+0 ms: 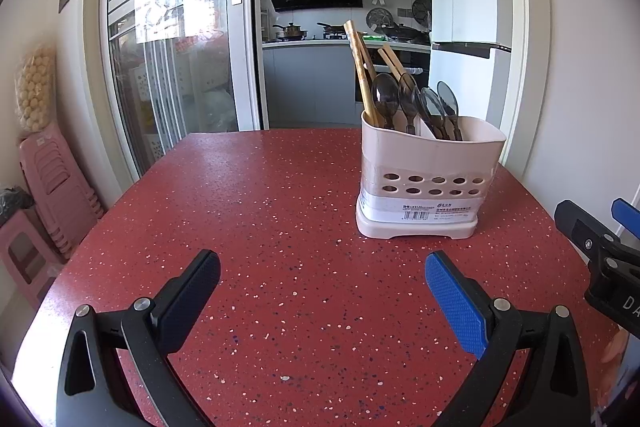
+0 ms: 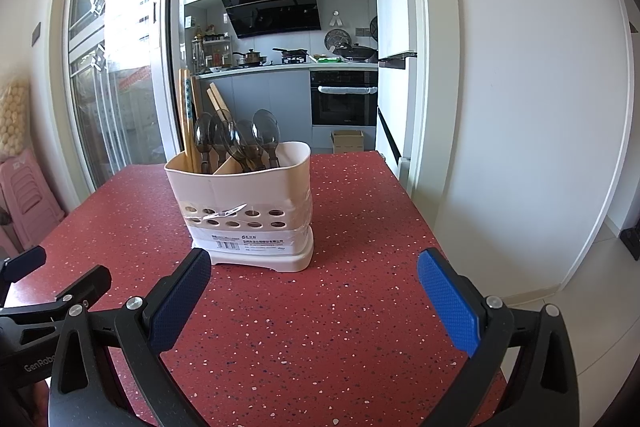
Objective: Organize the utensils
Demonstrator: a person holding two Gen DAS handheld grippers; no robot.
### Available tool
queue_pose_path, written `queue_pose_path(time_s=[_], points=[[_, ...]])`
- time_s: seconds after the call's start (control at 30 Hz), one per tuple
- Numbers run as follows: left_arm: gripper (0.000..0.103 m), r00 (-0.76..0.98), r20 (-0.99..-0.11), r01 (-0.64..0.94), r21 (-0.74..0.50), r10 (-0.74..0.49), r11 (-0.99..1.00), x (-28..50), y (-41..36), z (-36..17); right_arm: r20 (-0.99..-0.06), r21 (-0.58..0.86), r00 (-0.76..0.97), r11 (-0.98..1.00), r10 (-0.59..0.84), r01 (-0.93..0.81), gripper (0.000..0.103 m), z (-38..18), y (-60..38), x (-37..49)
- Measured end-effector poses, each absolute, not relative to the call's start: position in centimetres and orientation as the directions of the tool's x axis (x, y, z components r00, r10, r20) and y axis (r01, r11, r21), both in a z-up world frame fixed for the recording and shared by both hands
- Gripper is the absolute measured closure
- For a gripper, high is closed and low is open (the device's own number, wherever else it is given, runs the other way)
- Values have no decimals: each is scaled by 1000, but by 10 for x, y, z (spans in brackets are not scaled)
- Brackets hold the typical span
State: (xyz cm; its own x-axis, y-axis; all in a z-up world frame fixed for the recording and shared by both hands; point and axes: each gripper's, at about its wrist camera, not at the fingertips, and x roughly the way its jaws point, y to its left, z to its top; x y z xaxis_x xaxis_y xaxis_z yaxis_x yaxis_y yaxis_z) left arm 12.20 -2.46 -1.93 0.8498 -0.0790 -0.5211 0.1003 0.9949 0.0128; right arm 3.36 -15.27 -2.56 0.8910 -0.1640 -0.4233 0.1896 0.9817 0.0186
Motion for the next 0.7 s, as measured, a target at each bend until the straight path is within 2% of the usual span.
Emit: queue_pose_path(time_s=[0.7], points=[[0,847,-522,119,8,-97,993,120,-26,-18,-423,17,892,982,-163,188,0,-26,-152,33]])
